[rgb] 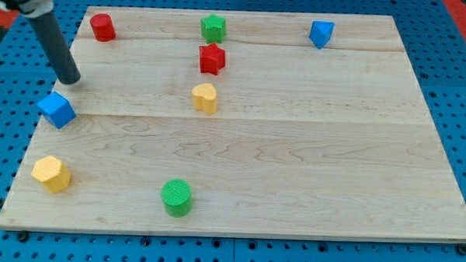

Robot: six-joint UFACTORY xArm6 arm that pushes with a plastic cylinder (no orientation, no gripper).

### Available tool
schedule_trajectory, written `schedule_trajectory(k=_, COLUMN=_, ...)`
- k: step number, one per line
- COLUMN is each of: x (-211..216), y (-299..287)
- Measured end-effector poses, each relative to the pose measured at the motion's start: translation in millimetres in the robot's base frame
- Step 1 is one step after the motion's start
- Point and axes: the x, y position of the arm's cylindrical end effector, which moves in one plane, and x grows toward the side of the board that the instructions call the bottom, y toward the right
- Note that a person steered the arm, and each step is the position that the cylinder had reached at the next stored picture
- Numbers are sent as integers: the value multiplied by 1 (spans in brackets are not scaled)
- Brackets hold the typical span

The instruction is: Slide the blue cube to the top right side of the hexagon

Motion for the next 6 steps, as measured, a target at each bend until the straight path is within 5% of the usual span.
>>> schedule_trajectory(k=2, x=44, y=-33)
schedule_trajectory(k=4, x=78, y=75)
schedule_trajectory(k=6, x=69, y=-1)
